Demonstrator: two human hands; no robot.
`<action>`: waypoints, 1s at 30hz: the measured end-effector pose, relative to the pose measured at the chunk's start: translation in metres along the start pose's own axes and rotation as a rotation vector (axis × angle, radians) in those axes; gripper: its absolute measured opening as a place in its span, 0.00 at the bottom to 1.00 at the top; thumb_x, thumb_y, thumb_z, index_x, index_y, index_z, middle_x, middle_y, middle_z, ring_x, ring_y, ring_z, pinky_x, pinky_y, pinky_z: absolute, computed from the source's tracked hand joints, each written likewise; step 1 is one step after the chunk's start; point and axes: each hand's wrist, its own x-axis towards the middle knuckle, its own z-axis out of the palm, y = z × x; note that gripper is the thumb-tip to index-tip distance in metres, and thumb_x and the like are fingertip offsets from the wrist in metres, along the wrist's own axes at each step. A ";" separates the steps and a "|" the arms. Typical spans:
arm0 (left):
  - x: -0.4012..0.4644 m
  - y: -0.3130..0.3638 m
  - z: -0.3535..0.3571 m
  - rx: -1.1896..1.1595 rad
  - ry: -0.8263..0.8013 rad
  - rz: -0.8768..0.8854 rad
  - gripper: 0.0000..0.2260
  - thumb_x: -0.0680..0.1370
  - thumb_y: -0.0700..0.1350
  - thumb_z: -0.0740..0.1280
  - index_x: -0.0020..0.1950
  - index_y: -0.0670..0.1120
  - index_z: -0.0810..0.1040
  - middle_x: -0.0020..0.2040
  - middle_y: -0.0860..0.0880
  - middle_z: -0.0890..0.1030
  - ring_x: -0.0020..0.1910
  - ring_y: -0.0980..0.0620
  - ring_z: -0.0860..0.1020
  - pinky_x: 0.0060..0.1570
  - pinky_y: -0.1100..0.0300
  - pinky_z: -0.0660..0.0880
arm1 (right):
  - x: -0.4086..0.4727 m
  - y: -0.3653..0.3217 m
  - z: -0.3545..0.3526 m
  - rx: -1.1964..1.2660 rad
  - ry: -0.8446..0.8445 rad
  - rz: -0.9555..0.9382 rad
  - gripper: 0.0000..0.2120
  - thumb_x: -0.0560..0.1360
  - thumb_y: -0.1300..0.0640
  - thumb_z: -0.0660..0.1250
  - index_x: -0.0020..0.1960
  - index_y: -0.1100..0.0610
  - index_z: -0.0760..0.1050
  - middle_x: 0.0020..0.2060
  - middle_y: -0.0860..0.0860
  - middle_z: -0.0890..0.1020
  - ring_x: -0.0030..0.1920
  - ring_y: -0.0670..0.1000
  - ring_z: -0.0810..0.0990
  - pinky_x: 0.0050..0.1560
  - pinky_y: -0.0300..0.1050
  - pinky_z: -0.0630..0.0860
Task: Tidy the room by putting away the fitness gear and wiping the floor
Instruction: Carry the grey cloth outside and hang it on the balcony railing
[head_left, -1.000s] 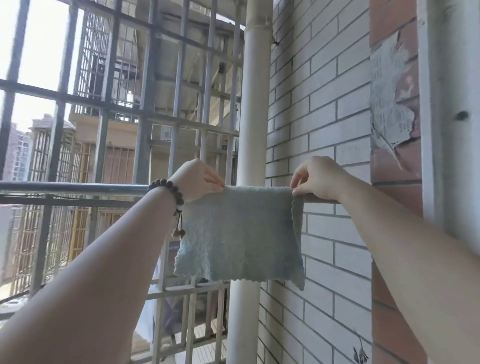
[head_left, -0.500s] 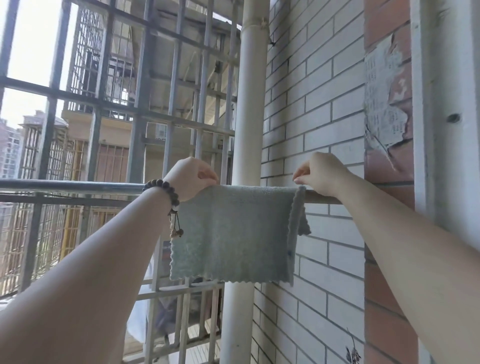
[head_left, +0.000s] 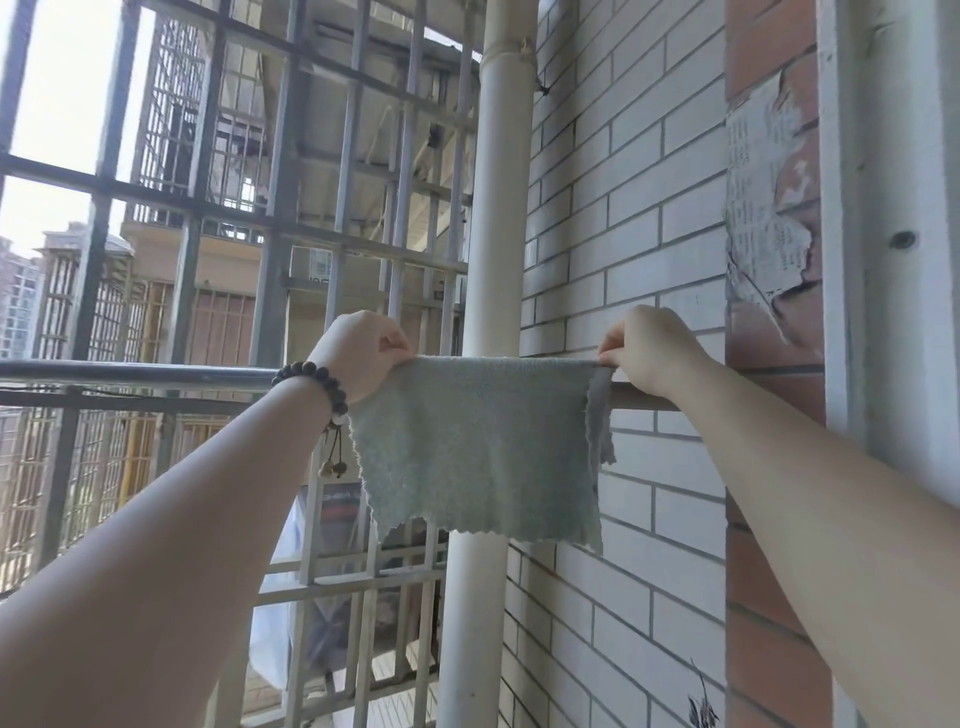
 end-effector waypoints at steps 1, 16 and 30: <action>0.001 0.000 0.000 0.000 0.011 -0.019 0.05 0.77 0.42 0.68 0.42 0.48 0.81 0.43 0.50 0.80 0.44 0.50 0.78 0.46 0.59 0.73 | 0.000 0.002 0.000 -0.014 0.011 0.004 0.03 0.74 0.59 0.70 0.43 0.55 0.82 0.42 0.55 0.83 0.42 0.54 0.79 0.45 0.43 0.73; -0.006 0.003 -0.008 -0.009 -0.119 -0.021 0.03 0.73 0.46 0.73 0.44 0.48 0.86 0.42 0.55 0.80 0.44 0.55 0.78 0.49 0.60 0.74 | -0.007 -0.002 -0.006 -0.026 -0.072 -0.072 0.05 0.72 0.60 0.72 0.38 0.53 0.79 0.37 0.49 0.81 0.41 0.50 0.79 0.44 0.43 0.75; -0.007 -0.005 -0.005 -0.063 -0.093 0.005 0.03 0.74 0.45 0.72 0.45 0.50 0.86 0.45 0.53 0.83 0.45 0.55 0.79 0.48 0.63 0.72 | -0.007 -0.011 0.002 -0.032 -0.134 -0.095 0.02 0.74 0.58 0.70 0.44 0.53 0.82 0.42 0.50 0.82 0.44 0.51 0.79 0.50 0.48 0.78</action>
